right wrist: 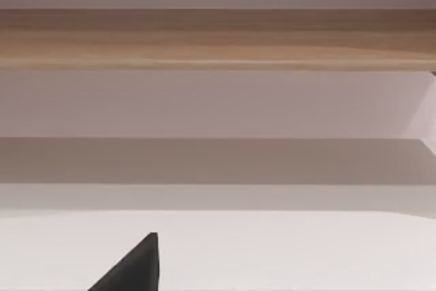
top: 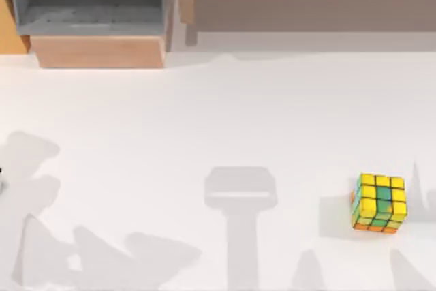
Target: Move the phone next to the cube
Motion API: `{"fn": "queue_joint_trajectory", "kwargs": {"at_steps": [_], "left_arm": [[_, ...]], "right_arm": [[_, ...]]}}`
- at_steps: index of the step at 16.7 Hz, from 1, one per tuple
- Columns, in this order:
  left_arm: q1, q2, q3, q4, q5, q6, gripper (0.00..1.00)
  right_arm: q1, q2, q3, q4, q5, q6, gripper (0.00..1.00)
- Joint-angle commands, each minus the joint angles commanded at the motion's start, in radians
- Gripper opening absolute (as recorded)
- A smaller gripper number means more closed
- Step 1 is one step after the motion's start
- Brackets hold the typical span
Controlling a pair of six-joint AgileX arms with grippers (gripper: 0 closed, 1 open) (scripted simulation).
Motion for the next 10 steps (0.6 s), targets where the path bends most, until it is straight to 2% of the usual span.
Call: {"fn": "queue_joint_trajectory", "kwargs": {"at_steps": [10], "left_arm": [[0.139, 0.746, 0.436, -0.353, 0.0, 0.418, 1.0]], "right_arm": [[0.0, 0.0, 0.0, 0.0, 0.0, 0.0, 1.0]]}}
